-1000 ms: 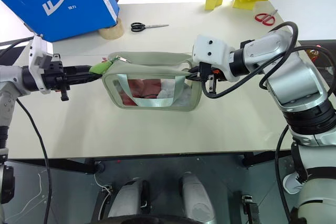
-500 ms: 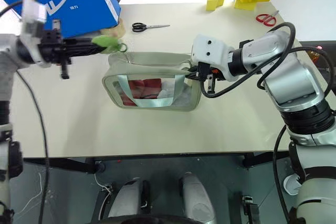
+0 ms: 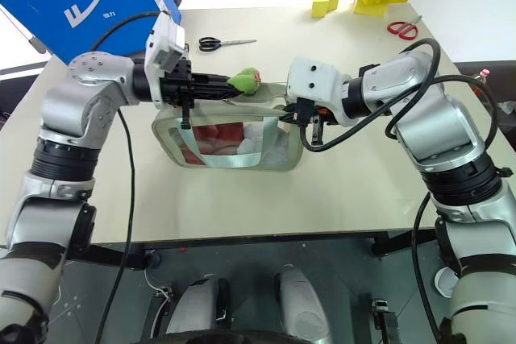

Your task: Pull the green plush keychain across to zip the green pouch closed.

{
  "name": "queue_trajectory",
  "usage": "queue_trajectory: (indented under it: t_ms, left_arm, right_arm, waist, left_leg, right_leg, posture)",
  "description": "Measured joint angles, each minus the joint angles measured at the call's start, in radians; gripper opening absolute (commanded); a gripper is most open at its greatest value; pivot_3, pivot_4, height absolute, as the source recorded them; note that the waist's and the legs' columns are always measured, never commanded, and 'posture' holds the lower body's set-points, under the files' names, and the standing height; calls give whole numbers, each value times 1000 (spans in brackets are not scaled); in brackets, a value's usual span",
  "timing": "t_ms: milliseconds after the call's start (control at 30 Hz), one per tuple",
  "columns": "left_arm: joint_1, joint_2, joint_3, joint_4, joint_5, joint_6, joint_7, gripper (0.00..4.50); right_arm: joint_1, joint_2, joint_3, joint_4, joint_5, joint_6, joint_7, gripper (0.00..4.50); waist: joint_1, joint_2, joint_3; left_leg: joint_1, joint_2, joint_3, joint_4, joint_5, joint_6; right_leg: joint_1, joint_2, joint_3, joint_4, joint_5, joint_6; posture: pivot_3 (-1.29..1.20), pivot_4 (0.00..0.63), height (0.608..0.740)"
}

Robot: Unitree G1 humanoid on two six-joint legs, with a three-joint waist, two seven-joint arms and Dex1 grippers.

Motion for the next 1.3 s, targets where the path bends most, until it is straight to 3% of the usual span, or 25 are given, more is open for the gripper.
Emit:
queue_trajectory:
  t_ms: [333, 433, 667, 833, 933, 1033, 1133, 1300]
  left_arm:
    - [27, 72, 25, -42, -11, 10, -35, 34]
    - [45, 82, 24, -75, -39, 47, -64, 988]
    - [54, 134, 40, -85, -50, 85, -67, 4449]
    - [115, 262, 132, -97, -36, 47, -71, 4449]
    - [247, 337, 196, -136, -58, 63, -88, 4449]
    - [374, 353, 237, -200, -86, 82, -84, 4449]
    - [402, 325, 233, -213, -77, 84, -41, 3571]
    - [380, 269, 207, -204, -53, 79, 34, 971]
  right_arm:
    - [0, 2, 0, 3, -3, -2, 2, 0]
    - [0, 3, 0, 9, -3, -2, 3, 0]
    - [-1, 13, 0, 10, -4, 3, -1, 0]
    - [-2, 13, 0, 7, -3, 14, -2, 0]
    - [-1, 9, -1, 4, 0, 16, -3, 0]
    - [-2, -2, -14, -1, 12, 28, 3, 0]
    - [-2, -5, -16, -1, 18, 30, 7, 0]
    - [-10, -12, -16, 11, 17, 23, 23, 0]
  waist:
    - [0, 0, 0]
    - [2, 0, 0]
    - [-2, 0, 0]
    - [0, 0, 0]
    - [-1, 0, 0]
    - [4, 0, 0]
    - [12, 0, 0]
    - [18, 0, 0]
  left_leg:
    - [0, 0, 0, 0, 0, 0]
    - [0, 0, 0, 0, 0, 0]
    - [0, 0, 0, 0, 0, 0]
    - [0, 1, 0, 0, 0, 0]
    - [0, 1, 0, 0, 0, 0]
    - [0, 1, 0, 0, 0, 0]
    - [0, 0, 0, 1, 0, 0]
    - [0, 0, 0, 0, 0, 0]
  right_leg:
    - [0, 0, 0, 0, 0, 0]
    - [1, 0, 0, 0, 0, 0]
    - [0, 1, 0, 0, 0, 0]
    - [1, 0, 0, 0, 0, 0]
    - [0, 0, 0, -1, 0, 0]
    - [1, -1, -1, -1, 0, 0]
    - [2, -1, -2, -2, 0, 0]
    - [2, -1, -1, -3, 0, 0]
  posture:
    - [0, 150, 737]
    - [0, 150, 737]
    - [0, 150, 737]
    - [0, 150, 737]
    - [0, 150, 737]
    - [0, 150, 737]
    - [0, 150, 737]
    - [0, 150, 737]
